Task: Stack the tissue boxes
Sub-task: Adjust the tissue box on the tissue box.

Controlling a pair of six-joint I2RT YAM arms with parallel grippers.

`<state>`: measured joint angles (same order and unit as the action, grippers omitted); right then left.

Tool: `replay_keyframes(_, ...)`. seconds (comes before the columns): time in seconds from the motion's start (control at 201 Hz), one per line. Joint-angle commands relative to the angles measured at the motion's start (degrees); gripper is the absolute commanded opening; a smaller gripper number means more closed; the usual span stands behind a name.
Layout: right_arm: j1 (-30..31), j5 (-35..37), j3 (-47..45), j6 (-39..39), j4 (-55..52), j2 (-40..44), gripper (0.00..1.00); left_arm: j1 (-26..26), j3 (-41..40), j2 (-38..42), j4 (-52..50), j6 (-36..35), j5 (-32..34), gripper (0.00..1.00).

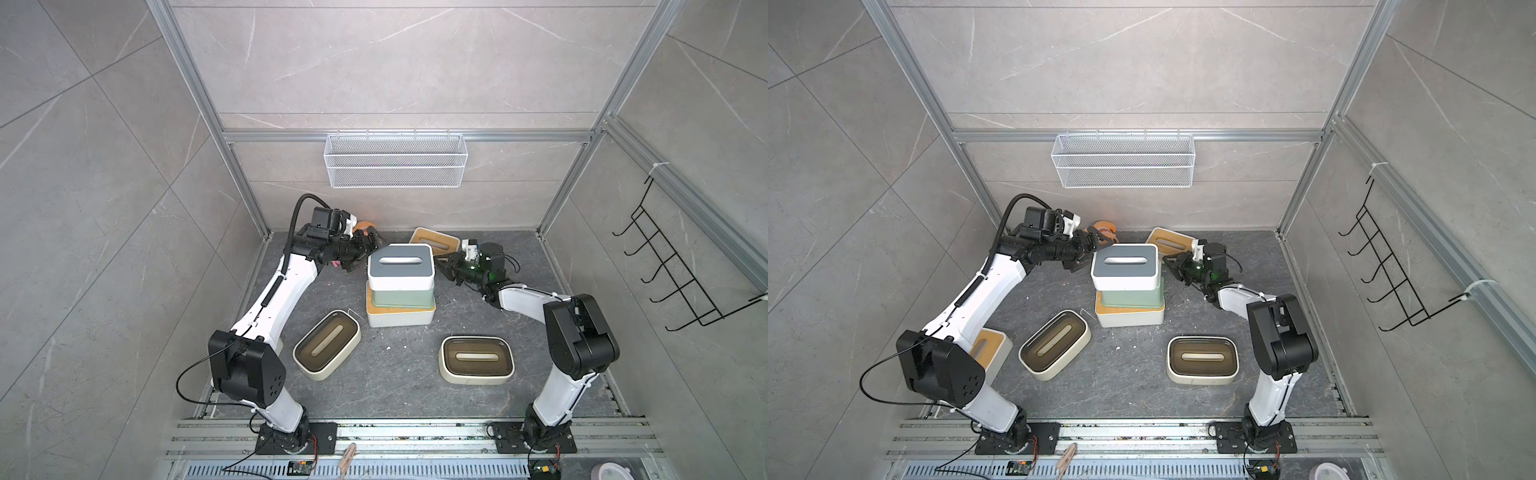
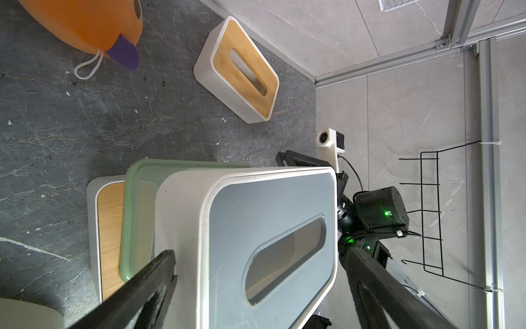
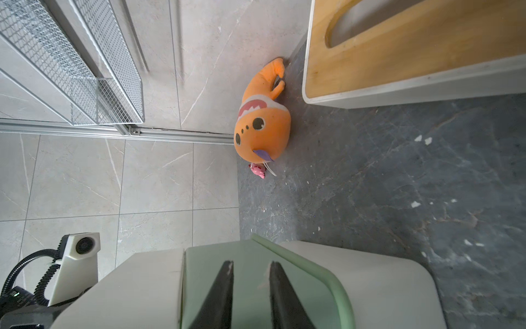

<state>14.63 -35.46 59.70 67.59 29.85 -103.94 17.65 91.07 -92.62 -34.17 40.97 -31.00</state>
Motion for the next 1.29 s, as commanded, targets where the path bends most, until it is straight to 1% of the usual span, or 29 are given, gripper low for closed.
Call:
replay_keyframes(0.0,0.95,-1.15,2.09,-2.33,-0.92,-0.26,0.26,0.23,2.25,0.08,1.84,0.62,-2.13,0.96)
replay_keyframes(0.778,3.91,-1.45,2.40,-3.89,-2.43,-0.43,0.25,0.90,4.33,-1.42,2.45,1.36,-2.20,0.95)
replay_keyframes(0.932,3.84,-0.78,2.56,-4.62,-3.89,-0.40,0.25,0.95,3.75,-1.02,1.70,1.22,-0.86,0.95)
replay_keyframes(1.037,3.74,1.86,3.33,-6.05,-7.84,0.75,0.26,0.94,2.37,1.42,0.30,0.84,3.36,0.94)
replay_keyframes(1.052,3.65,2.46,3.60,-7.65,-8.75,1.04,0.26,0.91,2.02,1.94,0.24,0.66,4.09,0.94)
replay_keyframes(1.132,3.31,6.12,4.68,-10.34,-13.97,3.57,0.29,0.00,-0.02,5.13,-0.10,0.30,7.39,0.94)
replay_keyframes(1.286,1.43,13.09,5.42,-14.28,-22.20,10.82,0.31,-3.18,-5.03,10.61,-0.11,-0.75,5.68,0.94)
